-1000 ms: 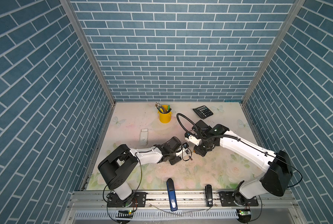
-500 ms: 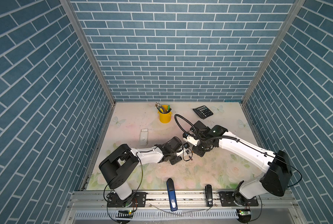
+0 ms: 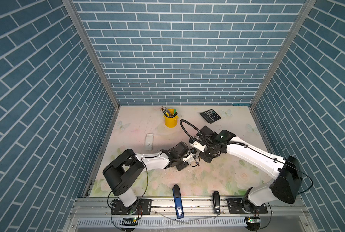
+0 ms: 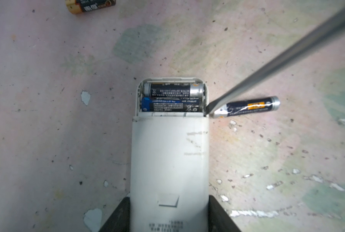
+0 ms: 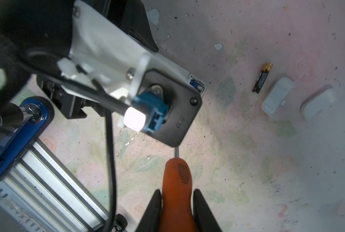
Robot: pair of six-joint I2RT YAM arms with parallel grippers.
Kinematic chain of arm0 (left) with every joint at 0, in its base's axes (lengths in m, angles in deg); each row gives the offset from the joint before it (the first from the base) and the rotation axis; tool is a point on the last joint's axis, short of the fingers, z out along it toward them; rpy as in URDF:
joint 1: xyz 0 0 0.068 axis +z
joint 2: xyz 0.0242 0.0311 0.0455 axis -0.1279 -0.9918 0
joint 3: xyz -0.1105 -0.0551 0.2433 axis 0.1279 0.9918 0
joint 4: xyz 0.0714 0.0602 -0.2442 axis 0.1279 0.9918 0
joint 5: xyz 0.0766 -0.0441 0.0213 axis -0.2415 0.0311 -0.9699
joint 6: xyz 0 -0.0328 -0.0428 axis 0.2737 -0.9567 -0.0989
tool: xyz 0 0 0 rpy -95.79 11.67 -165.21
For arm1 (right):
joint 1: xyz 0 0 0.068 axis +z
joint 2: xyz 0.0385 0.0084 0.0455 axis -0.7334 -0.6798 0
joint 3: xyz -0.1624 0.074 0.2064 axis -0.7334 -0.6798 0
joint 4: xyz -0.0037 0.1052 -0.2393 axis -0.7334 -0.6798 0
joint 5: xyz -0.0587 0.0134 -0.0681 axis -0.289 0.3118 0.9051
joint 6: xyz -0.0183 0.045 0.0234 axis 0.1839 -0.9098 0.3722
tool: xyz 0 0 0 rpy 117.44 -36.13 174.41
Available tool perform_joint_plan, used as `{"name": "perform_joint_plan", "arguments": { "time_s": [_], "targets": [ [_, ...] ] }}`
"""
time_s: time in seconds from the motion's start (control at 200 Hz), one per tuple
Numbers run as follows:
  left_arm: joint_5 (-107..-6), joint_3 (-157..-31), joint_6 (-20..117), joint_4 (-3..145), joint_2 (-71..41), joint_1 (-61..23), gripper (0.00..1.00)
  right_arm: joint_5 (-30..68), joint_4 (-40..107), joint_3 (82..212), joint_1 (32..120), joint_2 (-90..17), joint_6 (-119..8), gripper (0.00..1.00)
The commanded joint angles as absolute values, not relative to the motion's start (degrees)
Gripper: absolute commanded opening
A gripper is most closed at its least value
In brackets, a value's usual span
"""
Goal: Unload the batteries from the remote control
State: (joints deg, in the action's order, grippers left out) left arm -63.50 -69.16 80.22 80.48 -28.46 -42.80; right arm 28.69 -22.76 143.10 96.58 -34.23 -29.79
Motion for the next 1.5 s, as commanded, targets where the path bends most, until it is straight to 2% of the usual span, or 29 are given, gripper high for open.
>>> {"name": "perform_joint_plan", "arguments": {
  "time_s": [0.0,0.95,1.495],
  "targets": [
    [-63.4,-69.3,81.2,83.2,-30.0,-43.5,0.29,32.6,-26.1,143.1,96.4,-32.7,-27.6,0.00],
    [-63.8,-69.3,81.1,83.2,-30.0,-43.5,0.27,34.2,-27.0,142.6,96.0,-31.9,-27.8,0.00],
    [-63.7,-69.6,81.0,83.2,-30.4,-43.5,0.26,29.9,-25.7,143.1,96.0,-31.6,-27.7,0.00]
  ]
}}
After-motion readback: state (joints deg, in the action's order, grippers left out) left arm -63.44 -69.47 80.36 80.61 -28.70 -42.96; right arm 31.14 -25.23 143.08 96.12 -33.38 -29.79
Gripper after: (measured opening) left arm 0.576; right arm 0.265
